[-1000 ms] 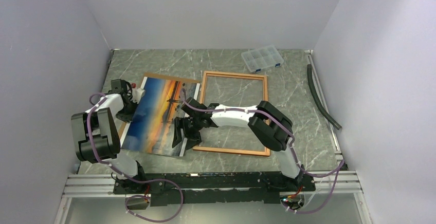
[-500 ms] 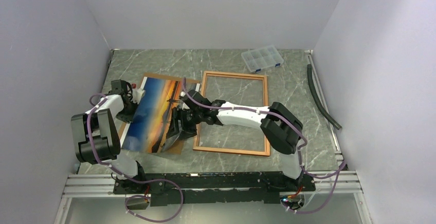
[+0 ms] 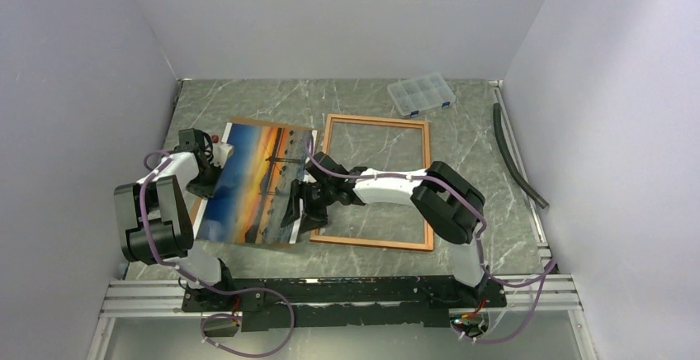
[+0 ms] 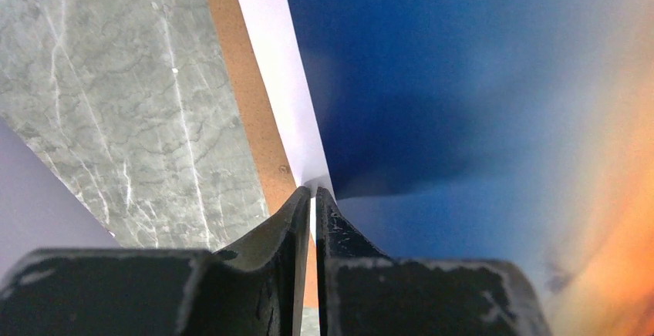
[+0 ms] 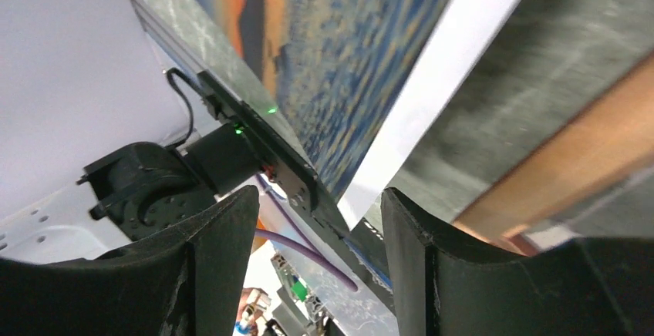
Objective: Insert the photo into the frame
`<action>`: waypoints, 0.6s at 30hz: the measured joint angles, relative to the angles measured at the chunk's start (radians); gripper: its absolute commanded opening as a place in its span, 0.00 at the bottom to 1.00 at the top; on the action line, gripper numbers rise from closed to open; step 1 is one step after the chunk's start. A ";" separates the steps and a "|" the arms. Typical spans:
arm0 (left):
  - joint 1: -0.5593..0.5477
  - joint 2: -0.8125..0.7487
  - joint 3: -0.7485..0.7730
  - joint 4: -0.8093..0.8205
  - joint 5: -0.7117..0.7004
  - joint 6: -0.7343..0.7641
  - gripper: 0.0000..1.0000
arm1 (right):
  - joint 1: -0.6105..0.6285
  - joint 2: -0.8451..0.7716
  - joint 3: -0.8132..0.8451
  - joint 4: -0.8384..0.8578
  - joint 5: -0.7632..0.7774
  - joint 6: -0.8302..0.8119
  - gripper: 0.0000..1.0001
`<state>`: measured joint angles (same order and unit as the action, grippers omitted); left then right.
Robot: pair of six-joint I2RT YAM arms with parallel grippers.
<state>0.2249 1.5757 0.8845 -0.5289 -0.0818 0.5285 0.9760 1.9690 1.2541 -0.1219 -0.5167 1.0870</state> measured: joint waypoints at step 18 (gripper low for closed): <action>0.000 -0.003 0.000 -0.016 0.018 -0.002 0.11 | 0.004 0.009 -0.012 -0.064 0.088 0.013 0.64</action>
<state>0.2249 1.5730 0.8845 -0.5453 -0.0635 0.5262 0.9798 1.9781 1.2423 -0.1856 -0.4286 1.1000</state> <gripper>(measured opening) 0.115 0.623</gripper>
